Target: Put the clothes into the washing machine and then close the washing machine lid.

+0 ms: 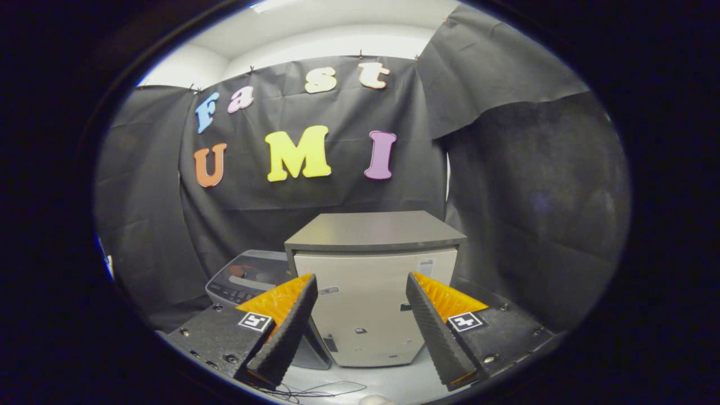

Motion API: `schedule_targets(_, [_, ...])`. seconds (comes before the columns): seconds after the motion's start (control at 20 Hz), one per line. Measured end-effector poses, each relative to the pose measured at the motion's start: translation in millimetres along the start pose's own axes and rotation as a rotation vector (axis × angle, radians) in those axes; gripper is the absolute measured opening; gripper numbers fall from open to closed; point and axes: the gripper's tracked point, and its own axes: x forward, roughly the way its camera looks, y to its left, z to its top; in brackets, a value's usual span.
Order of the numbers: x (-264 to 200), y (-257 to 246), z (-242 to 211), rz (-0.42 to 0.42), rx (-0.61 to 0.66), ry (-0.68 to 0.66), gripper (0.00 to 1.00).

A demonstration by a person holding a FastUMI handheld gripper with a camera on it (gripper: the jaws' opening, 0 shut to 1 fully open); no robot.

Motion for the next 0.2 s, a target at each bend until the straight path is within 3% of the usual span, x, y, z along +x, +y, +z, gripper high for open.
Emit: schedule_targets(0.2, [-3.6,7.3,0.4,0.018,0.003,-0.007,0.99])
